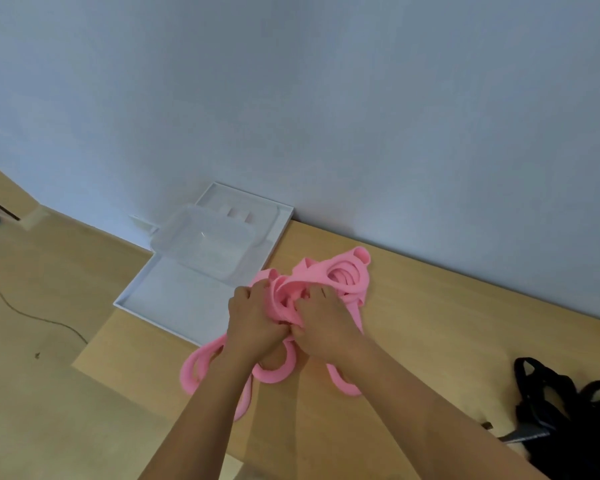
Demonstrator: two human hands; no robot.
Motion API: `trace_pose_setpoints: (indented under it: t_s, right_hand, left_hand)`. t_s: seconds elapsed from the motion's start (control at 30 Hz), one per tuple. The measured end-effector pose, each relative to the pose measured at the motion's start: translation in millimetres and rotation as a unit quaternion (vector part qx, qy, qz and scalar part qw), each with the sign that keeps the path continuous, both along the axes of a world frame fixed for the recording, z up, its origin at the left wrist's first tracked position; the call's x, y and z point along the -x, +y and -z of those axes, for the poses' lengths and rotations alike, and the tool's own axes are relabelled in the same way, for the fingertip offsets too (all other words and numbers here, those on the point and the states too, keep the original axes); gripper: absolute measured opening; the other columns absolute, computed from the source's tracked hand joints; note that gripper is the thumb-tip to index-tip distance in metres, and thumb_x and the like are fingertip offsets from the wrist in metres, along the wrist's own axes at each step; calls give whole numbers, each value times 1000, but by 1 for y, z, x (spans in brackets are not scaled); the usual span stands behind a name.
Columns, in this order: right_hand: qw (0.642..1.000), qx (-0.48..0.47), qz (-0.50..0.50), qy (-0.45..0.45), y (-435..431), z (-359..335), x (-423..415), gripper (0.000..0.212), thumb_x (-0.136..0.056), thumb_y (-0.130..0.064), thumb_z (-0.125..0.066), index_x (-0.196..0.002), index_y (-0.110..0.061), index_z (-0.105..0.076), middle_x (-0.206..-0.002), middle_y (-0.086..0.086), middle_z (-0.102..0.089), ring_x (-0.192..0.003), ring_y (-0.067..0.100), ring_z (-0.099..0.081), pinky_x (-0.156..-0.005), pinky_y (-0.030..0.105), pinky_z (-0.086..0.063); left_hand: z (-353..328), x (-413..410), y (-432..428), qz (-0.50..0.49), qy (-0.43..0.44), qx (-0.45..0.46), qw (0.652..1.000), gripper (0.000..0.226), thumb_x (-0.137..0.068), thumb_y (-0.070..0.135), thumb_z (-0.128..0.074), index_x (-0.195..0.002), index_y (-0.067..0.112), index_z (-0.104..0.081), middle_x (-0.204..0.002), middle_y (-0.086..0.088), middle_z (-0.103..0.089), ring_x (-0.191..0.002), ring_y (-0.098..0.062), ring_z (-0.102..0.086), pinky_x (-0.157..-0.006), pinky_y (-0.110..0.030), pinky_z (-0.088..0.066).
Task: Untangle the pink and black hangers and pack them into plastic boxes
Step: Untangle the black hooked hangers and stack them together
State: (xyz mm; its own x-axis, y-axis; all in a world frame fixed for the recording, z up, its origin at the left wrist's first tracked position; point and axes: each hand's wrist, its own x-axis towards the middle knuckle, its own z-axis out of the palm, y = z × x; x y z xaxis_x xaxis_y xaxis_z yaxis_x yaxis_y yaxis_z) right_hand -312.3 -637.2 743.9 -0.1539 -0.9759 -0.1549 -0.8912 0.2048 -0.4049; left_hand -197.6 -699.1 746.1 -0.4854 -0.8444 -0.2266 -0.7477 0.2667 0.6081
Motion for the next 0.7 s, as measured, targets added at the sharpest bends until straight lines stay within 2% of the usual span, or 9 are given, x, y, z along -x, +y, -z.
trace_pose_setpoints:
  t_s: [0.07,0.13,0.2,0.3,0.37,0.53,0.7]
  right_hand:
    - [998,16,6,-52,4,-8,3,29,-89,-22,-50,-114,-11,-59,-117,8,-57,-108,23,-49,-97,34,-41]
    - [996,32,24,-79,10,-15,10,23,-91,-21,-49,-107,-10,-61,-117,6,-58,-107,20,-51,-91,31,-44]
    - [994,23,65,-85,20,-20,21,25,-92,-23,-49,-112,-11,-59,-119,5,-53,-102,20,-51,-83,30,-46]
    - [990,10,123,-75,45,-25,42,27,-93,-22,-47,-116,-11,-57,-119,6,-51,-102,23,-50,-83,37,-46]
    - [984,11,165,-66,68,-26,58,28,-93,-20,-45,-117,-8,-57,-120,9,-52,-108,26,-48,-87,39,-43]
    - [953,34,295,-67,144,-27,95,33,-95,-22,-46,-124,-10,-53,-126,5,-51,-118,21,-44,-95,28,-36]
    - [901,74,416,-99,219,-39,118,30,-95,-18,-46,-121,-8,-56,-121,5,-52,-116,18,-45,-95,24,-36]
  left_hand:
    - [-3,2,1,-22,-24,38,999,76,-63,43,-49,-136,25,-39,-121,-4,-50,-110,-26,-40,-85,-29,-30]
    - [-9,10,5,-24,-18,61,998,69,-69,33,-54,-135,23,-40,-129,-6,-42,-119,-26,-35,-91,-31,-29]
    - [-17,24,12,11,-14,81,997,62,-76,13,-57,-136,18,-42,-139,-8,-35,-127,-27,-29,-101,-34,-28]
    - [-26,50,28,82,0,113,990,56,-78,0,-53,-133,11,-48,-141,-11,-37,-126,-29,-35,-100,-36,-33]
    - [-27,70,44,133,-6,121,984,52,-81,0,-51,-132,11,-49,-138,-9,-41,-122,-25,-39,-99,-34,-35]
    - [-20,119,98,282,22,109,953,49,-83,3,-51,-130,14,-50,-130,-5,-46,-119,-23,-45,-98,-33,-35]
    - [-16,166,165,367,-53,32,928,48,-88,25,-52,-135,21,-43,-129,0,-48,-120,-20,-45,-98,-35,-37]
